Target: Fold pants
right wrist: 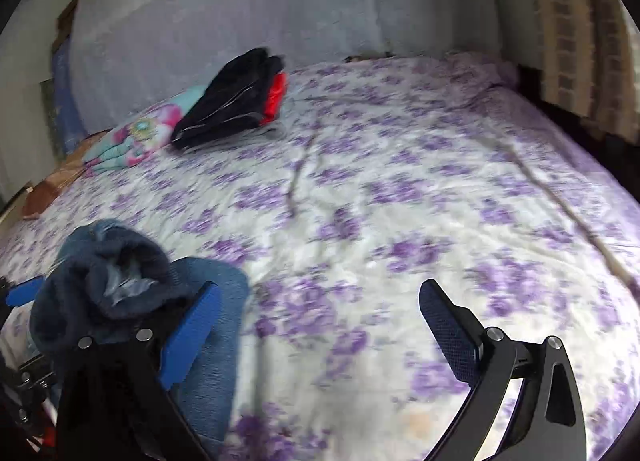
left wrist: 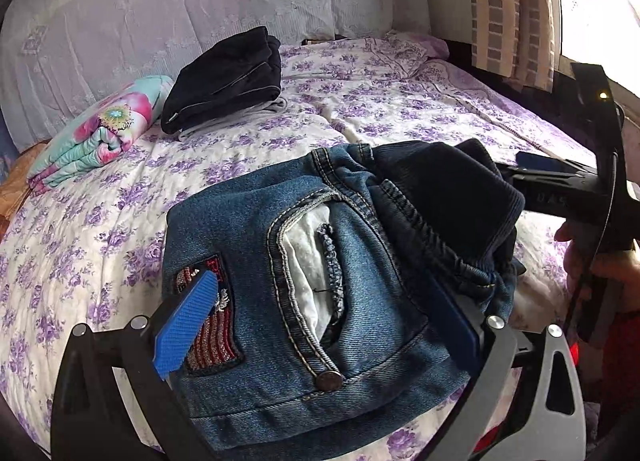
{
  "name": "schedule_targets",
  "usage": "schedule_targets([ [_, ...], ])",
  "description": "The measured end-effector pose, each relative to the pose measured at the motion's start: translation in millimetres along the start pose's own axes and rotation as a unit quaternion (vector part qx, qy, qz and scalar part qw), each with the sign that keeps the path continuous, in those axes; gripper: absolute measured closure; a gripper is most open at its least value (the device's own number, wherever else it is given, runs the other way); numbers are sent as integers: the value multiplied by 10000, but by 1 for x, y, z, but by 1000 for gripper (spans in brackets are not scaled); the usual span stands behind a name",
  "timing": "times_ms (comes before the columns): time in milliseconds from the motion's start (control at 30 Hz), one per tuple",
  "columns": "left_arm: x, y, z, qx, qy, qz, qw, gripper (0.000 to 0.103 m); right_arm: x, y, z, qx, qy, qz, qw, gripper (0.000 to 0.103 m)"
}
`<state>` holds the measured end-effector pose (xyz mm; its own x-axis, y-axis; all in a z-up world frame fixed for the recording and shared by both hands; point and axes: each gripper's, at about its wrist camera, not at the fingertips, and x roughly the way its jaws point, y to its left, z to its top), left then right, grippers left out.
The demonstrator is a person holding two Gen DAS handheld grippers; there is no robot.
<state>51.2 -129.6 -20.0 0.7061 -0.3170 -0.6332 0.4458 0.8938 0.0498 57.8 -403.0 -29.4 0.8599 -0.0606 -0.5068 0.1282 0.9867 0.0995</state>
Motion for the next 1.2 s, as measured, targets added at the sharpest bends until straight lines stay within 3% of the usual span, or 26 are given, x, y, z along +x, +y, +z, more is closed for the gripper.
schedule_targets([
  [100, -10, 13, 1, -282, -31, 24, 9996, 6, -33, 19, 11, -87, -298, 780, 9965, 4],
  [233, -30, 30, 2, -436, -326, 375, 9978, 5, -50, 81, 22, -954, -531, 1074, 9882, 4],
  [300, -31, 36, 2, -469, -295, 433, 9975, 5, -41, 100, 21, -1282, -415, 933, 9865, 4],
  [333, -28, 38, 2, -469, -241, 492, 9974, 5, -32, 103, 16, -1427, -331, 641, 9871, 4],
  [433, -10, 42, -3, -495, 74, 394, 9980, 4, -14, 77, -9, -1349, -73, -85, 9908, 3],
  [500, 4, 39, -9, -456, 255, 125, 9986, 4, 0, 50, -27, -852, 252, 155, 9959, 3],
  [567, 9, 29, -16, -363, 119, 315, 9988, 4, 2, 41, -34, -551, 242, 316, 9977, 3],
  [633, 8, 22, -19, -289, -55, 557, 9980, 4, 1, 50, -31, -722, 172, 140, 9971, 3],
  [700, 8, 26, -17, -426, -1, 539, 9976, 4, -3, 58, -26, -893, 92, 44, 9960, 3],
  [800, 5, 36, -15, -713, 149, 347, 9967, 4, -26, 66, -19, -984, -260, -68, 9948, 4],
  [933, -5, 34, -14, -716, 68, 559, 9958, 4, -59, 81, -17, -1174, -794, 121, 9898, 4],
  [1000, -9, 30, -15, -649, 25, 690, 9955, 4, -49, 89, -23, -1354, -575, 47, 9891, 4],
  [1067, -14, 28, -16, -615, -3, 758, 9952, 4, -22, 89, -33, -1398, -51, -64, 9901, 4],
  [1200, -22, 28, -19, -608, 5, 803, 9949, 4, -15, 74, -36, -941, 164, 321, 9949, 3],
])
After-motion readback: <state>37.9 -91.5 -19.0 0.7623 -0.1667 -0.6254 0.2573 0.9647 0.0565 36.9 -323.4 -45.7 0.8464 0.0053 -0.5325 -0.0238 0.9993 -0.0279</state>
